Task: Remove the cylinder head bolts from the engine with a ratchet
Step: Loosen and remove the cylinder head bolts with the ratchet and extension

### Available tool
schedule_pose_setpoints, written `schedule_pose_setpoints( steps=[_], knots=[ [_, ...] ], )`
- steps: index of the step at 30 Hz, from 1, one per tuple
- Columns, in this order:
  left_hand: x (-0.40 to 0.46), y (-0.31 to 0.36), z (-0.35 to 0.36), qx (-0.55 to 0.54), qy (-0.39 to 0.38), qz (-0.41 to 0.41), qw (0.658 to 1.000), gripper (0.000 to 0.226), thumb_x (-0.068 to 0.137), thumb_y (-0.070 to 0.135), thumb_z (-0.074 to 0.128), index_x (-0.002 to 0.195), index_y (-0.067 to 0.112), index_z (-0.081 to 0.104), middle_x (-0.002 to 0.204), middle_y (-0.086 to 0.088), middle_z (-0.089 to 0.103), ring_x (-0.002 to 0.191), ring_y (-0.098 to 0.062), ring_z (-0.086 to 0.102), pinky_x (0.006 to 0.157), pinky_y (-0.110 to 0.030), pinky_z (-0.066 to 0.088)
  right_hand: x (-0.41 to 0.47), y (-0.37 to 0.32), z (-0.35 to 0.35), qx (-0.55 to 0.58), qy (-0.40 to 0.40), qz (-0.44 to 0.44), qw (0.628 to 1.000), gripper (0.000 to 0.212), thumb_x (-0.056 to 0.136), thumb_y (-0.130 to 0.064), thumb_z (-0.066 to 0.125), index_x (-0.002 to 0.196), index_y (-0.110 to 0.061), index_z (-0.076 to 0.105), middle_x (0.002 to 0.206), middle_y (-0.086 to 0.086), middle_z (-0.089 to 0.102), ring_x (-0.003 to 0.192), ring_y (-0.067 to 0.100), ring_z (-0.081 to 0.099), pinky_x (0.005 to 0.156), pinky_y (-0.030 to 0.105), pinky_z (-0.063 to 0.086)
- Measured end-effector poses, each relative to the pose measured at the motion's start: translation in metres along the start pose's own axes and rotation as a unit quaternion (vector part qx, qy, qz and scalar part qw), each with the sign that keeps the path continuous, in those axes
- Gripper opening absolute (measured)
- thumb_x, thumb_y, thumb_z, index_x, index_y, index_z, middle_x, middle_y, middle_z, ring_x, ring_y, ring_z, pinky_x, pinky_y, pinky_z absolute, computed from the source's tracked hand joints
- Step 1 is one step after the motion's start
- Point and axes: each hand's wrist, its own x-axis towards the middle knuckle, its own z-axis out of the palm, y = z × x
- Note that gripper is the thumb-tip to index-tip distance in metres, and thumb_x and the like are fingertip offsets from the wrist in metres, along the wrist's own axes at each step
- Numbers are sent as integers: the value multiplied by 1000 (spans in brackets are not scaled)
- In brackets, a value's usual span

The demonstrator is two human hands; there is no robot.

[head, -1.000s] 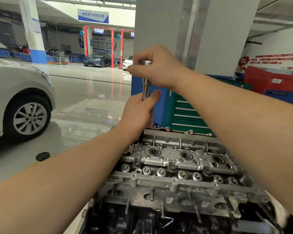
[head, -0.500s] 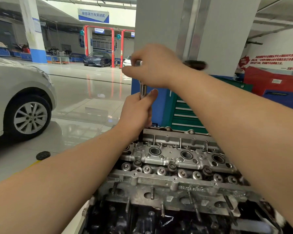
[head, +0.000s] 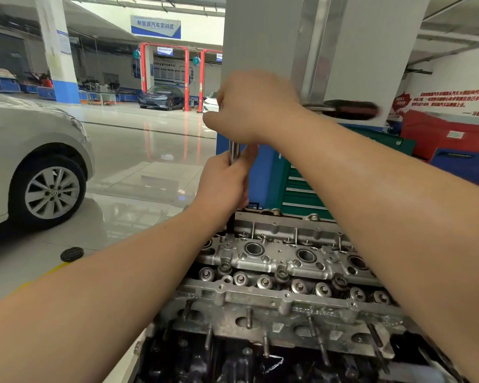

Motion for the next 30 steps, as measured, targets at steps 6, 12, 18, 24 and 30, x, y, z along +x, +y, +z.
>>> schedule_pose_setpoints(
  steps=[6, 12, 18, 24, 30],
  knots=[
    [0, -4, 1, 20, -15, 20, 999, 53, 95, 49, 71, 59, 23, 40, 45, -4, 38, 36, -21, 33, 41, -26, 32, -13, 10, 4, 190, 16, -17, 982, 25, 91, -27, 57, 66, -21, 57, 66, -8, 53, 68, 16, 50, 60, 27, 36],
    [-8, 1, 0, 69, 35, 47, 996, 48, 71, 54, 60, 67, 9, 43, 49, -12, 45, 39, -20, 39, 38, -25, 34, -7, -11, -2, -51, 39, 58, 996, 17, 80, -23, 48, 67, -23, 38, 71, -3, 42, 58, 19, 38, 64, 33, 42],
    [-1, 1, 2, -2, 0, -3, 1000, 54, 103, 30, 65, 59, 22, 35, 46, 1, 32, 38, -18, 25, 43, -24, 28, -6, 8, 1, 135, -16, -40, 990, 34, 89, -43, 59, 61, -29, 47, 62, -11, 48, 63, 9, 46, 60, 28, 34],
    [-4, -1, 2, 37, 13, 37, 999, 49, 98, 38, 69, 64, 13, 43, 46, -6, 42, 39, -21, 36, 45, -30, 35, -7, 5, 5, 110, 30, 2, 993, 28, 89, -28, 52, 62, -22, 48, 66, -4, 50, 65, 20, 48, 59, 29, 35],
    [-8, 3, 0, 50, 28, 26, 998, 47, 89, 36, 62, 62, 3, 42, 45, -9, 42, 37, -20, 36, 40, -23, 33, -4, -12, -6, -84, -5, 41, 996, 13, 86, -32, 49, 76, -24, 45, 74, -2, 44, 67, 24, 48, 67, 35, 45]
  ],
)
